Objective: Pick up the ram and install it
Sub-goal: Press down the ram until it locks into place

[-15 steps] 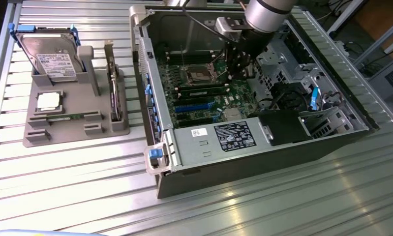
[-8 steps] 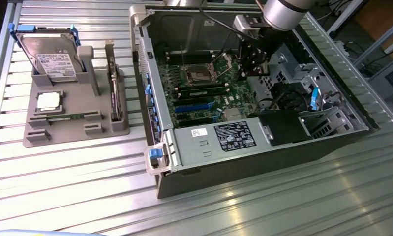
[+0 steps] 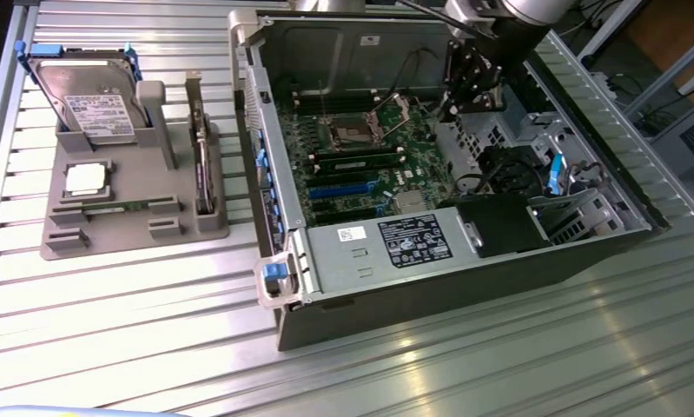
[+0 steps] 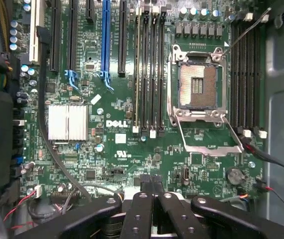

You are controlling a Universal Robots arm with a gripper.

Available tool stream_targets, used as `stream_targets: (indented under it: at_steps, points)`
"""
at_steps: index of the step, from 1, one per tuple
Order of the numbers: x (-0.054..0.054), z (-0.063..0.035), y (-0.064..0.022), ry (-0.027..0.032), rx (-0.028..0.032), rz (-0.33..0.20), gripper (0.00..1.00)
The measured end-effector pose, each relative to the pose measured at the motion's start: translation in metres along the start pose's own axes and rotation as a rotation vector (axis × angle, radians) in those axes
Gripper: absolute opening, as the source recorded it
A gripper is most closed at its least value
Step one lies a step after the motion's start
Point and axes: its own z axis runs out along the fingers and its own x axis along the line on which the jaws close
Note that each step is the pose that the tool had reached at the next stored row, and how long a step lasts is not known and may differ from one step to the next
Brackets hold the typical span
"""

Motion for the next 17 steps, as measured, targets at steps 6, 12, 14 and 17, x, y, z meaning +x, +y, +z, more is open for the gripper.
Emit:
stream_targets:
  at_steps: [6,12,14,17]
  points:
    - [0.0003,-0.0042,0.0,-0.0019,0.0013,0.023,0.1]
    - [0.0003,-0.0042,-0.0001,-0.004,0.0065,0.124,0.1]
    - [0.0003,-0.0041,-0.0001,-0.0042,0.0076,0.145,0.1]
    - [0.0003,-0.0039,-0.0001,-0.0042,0.0102,0.193,0.1]
